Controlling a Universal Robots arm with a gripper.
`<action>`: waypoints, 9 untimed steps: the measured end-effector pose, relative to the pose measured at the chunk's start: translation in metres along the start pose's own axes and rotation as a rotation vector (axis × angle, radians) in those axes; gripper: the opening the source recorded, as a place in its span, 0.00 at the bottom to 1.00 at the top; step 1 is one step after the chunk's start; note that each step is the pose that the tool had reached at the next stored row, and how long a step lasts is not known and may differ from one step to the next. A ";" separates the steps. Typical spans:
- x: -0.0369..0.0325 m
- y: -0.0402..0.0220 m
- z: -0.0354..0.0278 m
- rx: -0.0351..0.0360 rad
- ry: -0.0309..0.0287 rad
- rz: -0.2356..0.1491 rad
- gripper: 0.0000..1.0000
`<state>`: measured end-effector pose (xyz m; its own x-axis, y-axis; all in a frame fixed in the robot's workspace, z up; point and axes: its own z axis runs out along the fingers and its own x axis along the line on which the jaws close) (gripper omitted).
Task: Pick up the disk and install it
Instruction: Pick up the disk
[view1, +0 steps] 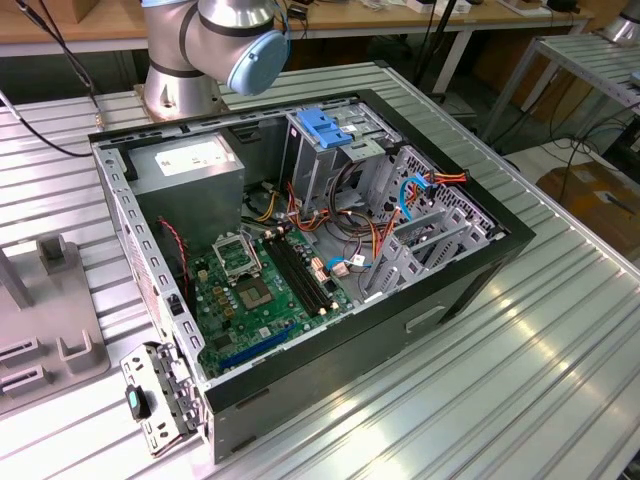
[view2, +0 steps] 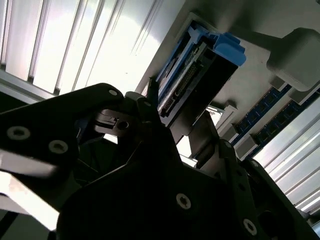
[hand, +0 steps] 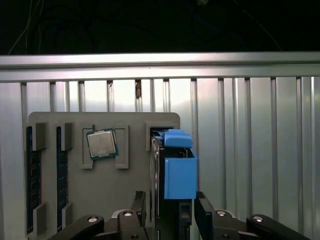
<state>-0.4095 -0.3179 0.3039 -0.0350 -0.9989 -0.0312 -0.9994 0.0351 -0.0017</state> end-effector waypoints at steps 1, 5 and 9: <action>0.0000 0.0000 0.0000 0.0000 0.0000 0.000 0.51; -0.0001 0.0000 -0.0019 0.0001 -0.0001 0.000 0.51; -0.0001 0.0000 -0.0021 -0.0002 -0.0042 0.000 0.51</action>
<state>-0.4095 -0.3179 0.3060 -0.0351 -0.9988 -0.0354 -0.9994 0.0352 -0.0015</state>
